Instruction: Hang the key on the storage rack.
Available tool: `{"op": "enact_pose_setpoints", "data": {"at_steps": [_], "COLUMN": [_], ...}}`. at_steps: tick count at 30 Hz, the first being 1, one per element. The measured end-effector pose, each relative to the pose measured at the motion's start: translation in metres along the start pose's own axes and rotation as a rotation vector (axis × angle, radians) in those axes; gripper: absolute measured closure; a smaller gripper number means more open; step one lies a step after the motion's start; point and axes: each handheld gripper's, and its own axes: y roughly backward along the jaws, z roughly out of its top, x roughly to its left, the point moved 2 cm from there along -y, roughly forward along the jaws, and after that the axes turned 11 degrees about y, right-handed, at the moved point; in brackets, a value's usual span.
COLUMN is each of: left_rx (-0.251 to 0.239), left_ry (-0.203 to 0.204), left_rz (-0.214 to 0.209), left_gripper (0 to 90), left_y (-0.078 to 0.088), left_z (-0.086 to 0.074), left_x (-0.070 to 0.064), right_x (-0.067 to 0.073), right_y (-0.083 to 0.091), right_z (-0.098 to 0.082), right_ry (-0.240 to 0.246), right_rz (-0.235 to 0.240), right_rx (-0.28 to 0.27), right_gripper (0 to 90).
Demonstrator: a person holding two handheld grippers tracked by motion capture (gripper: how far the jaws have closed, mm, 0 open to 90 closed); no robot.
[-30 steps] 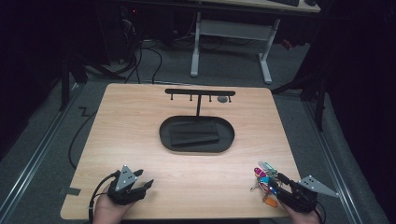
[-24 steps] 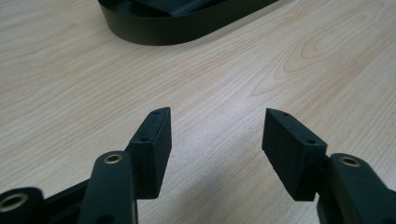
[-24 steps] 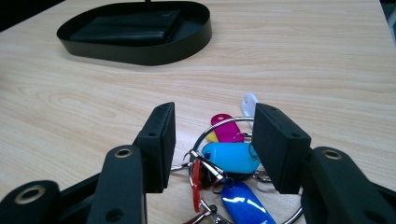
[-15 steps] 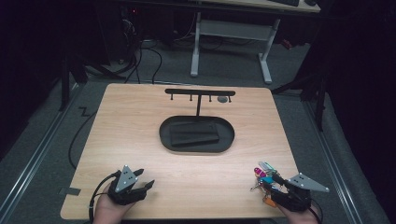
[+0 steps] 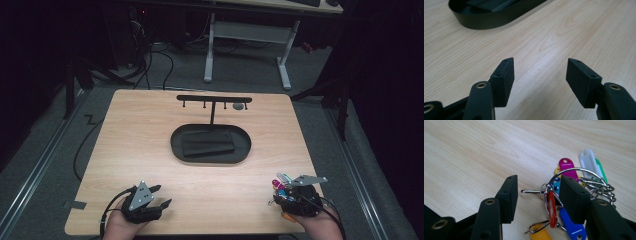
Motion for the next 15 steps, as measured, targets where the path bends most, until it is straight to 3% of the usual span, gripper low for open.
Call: {"op": "enact_pose_setpoints", "data": {"at_steps": [3,6,15], "left_rx": [0.006,0.011,-0.009], "left_ry": [-0.023,-0.039,-0.026], "left_rz": [-0.007,-0.003,-0.009], "left_gripper": [40.1,40.1,39.9], "left_y": [-0.002,-0.002,0.002], "left_z": [0.000,0.000,0.002], "left_x": [-0.004,-0.006,-0.003], "right_x": [-0.003,-0.005,-0.011], "right_y": [-0.005,-0.009,-0.024], "right_z": [0.009,0.017,0.033], "right_ry": [-0.004,-0.005,-0.007], "right_rz": [0.027,0.020,0.012], "right_rx": [0.084,0.143,0.294], "right_gripper": [48.8,48.2,45.5]}}
